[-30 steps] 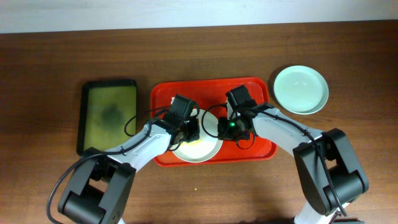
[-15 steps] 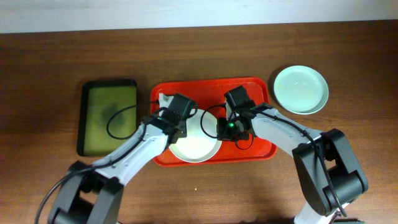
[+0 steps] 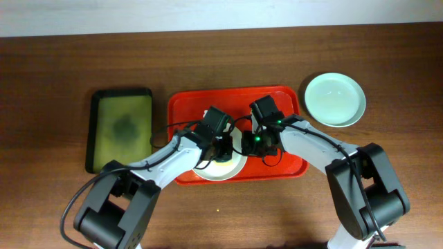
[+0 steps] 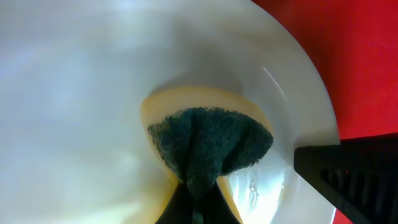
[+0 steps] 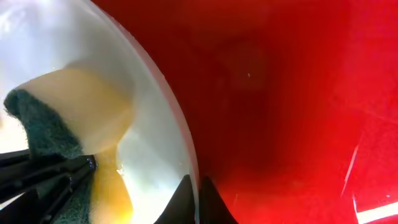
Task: Clean dirty plates on tray and stack at the side
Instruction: 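Scrub the white plate with the left sponge while the right gripper holds it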
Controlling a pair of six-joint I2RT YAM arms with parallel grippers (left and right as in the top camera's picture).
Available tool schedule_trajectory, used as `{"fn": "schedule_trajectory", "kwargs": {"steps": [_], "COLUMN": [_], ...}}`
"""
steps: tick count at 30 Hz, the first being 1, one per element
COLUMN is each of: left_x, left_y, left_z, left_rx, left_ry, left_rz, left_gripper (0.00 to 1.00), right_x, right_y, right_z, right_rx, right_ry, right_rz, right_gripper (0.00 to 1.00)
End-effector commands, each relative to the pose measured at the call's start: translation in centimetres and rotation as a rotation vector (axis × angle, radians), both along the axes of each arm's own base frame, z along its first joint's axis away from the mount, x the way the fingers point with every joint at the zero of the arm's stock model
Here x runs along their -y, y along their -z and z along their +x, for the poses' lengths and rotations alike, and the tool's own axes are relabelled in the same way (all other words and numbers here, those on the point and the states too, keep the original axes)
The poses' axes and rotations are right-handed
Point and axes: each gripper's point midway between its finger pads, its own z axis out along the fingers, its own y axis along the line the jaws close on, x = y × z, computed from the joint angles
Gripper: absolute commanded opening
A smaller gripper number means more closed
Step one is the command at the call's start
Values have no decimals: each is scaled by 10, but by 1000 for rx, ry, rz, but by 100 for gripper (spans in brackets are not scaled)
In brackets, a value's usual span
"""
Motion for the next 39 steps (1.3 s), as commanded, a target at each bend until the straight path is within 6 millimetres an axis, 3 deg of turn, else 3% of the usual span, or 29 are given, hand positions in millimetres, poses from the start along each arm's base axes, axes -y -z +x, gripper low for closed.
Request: {"fn": "schedule_trajectory", "kwargs": {"steps": [1, 8, 11, 14, 17, 20, 25, 28, 33, 39], "left_x": [-22, -97, -116, -121, -118, -102, -36, -10, -7, -31], "left_y": [23, 19, 8, -15, -40, -58, -47, -51, -45, -12], "left_z": [-5, -5, -2, 10, 24, 34, 30, 35, 43, 50], "left_rx": [-30, 36, 70, 138, 213, 249, 156, 161, 180, 114], "left_ry": [-34, -123, -142, -171, -204, -214, -111, -72, -80, -126], "left_rz": [131, 520, 627, 663, 646, 553, 205, 73, 66, 119], "left_gripper": [0, 0, 0, 0, 0, 0, 0, 0, 0, 0], "right_x": [16, 16, 16, 16, 16, 16, 16, 16, 16, 16], "right_y": [18, 18, 18, 18, 18, 18, 18, 18, 18, 18], "right_z": [-7, -7, -6, -7, -7, -6, -6, -6, -6, -6], "right_rx": [-22, -22, -22, -22, -22, -22, -21, -21, -22, -21], "right_ry": [10, 10, 10, 10, 10, 10, 10, 10, 10, 10], "right_rz": [-93, -93, -93, -93, -94, -93, -93, -93, -93, -93], "right_gripper": [4, 4, 4, 4, 4, 4, 4, 4, 4, 4]}}
